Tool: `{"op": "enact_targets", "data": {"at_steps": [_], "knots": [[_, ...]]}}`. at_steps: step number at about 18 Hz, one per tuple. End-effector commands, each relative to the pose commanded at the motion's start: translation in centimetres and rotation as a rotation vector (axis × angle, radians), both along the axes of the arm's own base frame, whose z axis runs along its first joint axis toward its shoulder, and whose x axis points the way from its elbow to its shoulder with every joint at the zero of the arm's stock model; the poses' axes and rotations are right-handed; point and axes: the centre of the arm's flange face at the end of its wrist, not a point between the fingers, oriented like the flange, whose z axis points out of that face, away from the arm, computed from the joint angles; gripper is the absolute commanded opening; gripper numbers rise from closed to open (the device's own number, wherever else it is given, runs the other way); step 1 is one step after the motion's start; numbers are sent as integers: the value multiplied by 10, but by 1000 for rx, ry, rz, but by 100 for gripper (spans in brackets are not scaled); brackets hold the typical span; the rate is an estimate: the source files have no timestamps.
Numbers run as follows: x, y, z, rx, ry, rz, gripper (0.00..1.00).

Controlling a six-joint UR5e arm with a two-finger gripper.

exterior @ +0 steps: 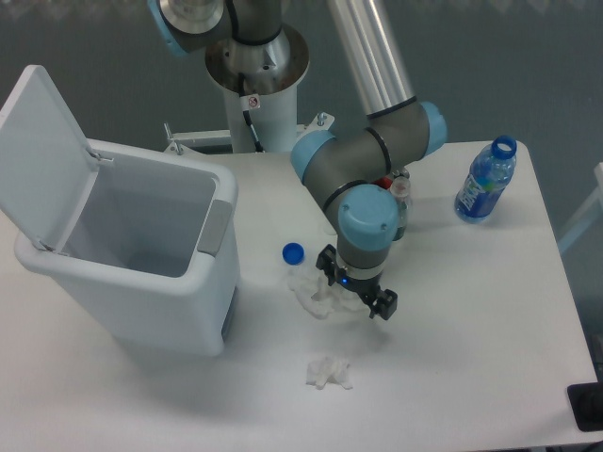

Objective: Pick up the paper ball

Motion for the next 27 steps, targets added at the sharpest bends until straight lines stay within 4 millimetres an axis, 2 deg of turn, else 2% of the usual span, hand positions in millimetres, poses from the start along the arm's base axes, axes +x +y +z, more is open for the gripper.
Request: {"op": "enact_targets", "data": {"at_steps": [13, 15, 17, 20, 21, 27], "knots": [[9, 3, -8, -13, -13, -12, 90], [10, 3, -8, -14, -15, -12, 72], [10, 3, -8, -14, -15, -12, 46], [10, 2, -8, -13, -16, -12, 14], [10, 2, -9, -15, -16, -12, 0], [1, 3, 5, 8, 4, -3, 0]]}}
